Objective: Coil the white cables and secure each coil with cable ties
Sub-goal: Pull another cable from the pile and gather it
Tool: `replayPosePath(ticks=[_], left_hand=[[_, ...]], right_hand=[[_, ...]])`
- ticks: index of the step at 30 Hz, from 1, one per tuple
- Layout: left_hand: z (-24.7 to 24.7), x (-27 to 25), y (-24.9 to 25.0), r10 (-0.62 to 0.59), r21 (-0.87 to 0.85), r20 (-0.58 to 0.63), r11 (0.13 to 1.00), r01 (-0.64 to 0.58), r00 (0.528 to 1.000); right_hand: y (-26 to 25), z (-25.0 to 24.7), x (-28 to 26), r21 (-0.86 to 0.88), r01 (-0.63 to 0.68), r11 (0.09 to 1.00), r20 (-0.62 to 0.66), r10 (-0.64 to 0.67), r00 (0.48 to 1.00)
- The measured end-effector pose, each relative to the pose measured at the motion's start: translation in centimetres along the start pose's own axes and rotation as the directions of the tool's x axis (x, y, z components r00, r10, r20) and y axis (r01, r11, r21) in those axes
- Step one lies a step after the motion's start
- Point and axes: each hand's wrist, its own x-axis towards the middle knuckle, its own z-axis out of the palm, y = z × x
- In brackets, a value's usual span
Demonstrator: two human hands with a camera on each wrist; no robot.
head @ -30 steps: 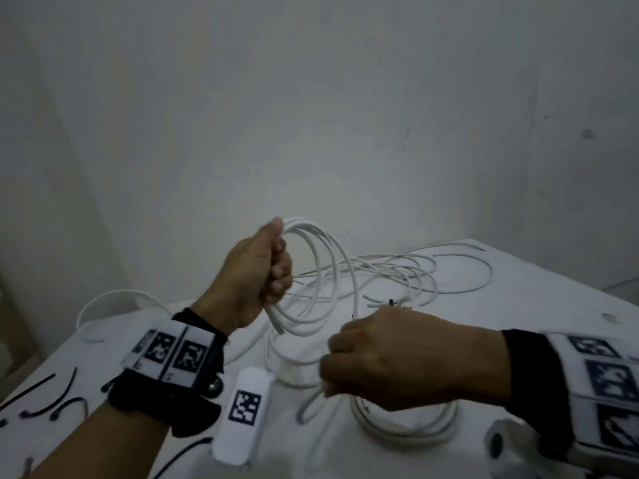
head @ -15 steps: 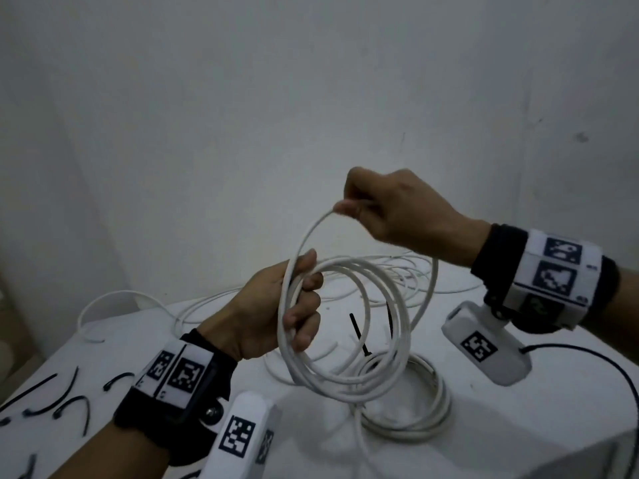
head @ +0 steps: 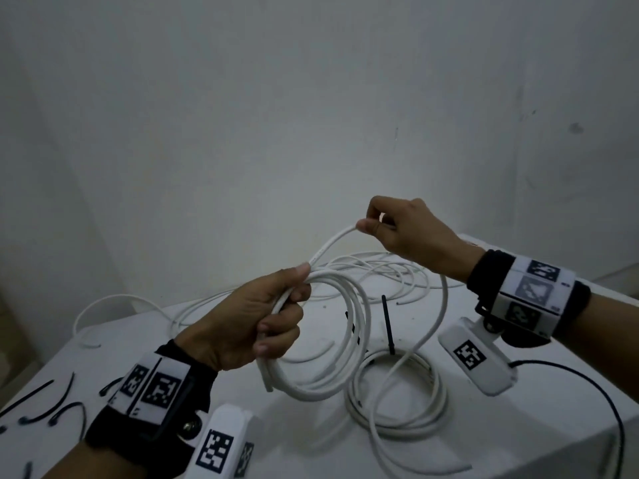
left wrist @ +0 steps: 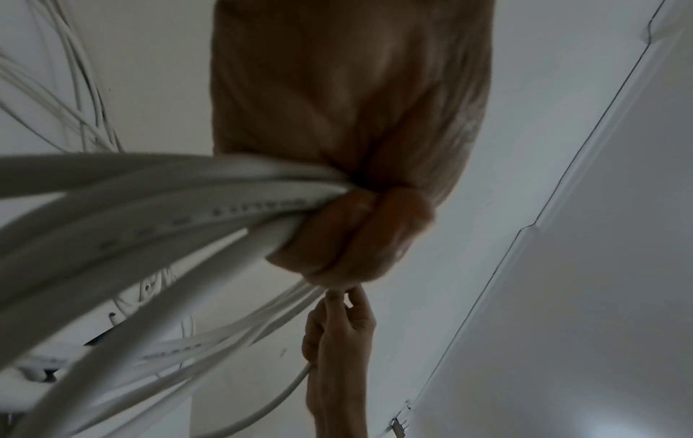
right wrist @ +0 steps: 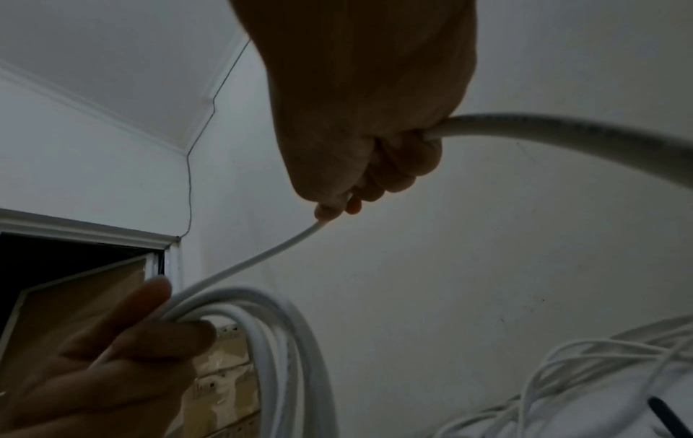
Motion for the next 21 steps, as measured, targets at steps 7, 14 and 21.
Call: replayPosePath(ticks=[7, 14, 21], left_hand=[[-1.4, 0.6, 1.2, 0.061, -0.121, -0.130, 0.990, -0.077, 0.990], [-3.1, 1.4, 2.1, 0.096, -0.089, -0.225, 0.989, -0.118, 0.970], [-3.3, 1.6, 1.9, 0.094, -0.107, -0.224, 0.987, -0.121, 0.970]], right_hand=[[0.6, 1.9, -3.9, -0.254, -0.058, 0.965, 0.220, 0.116, 0.969], [-4.3, 3.8, -14.0, -0.342, 0.276, 0.898, 0.599, -0.018, 0.801], [-1.6, 9.1, -18.2, -0.549, 0.494, 0.674, 0.549, -0.155, 0.822]])
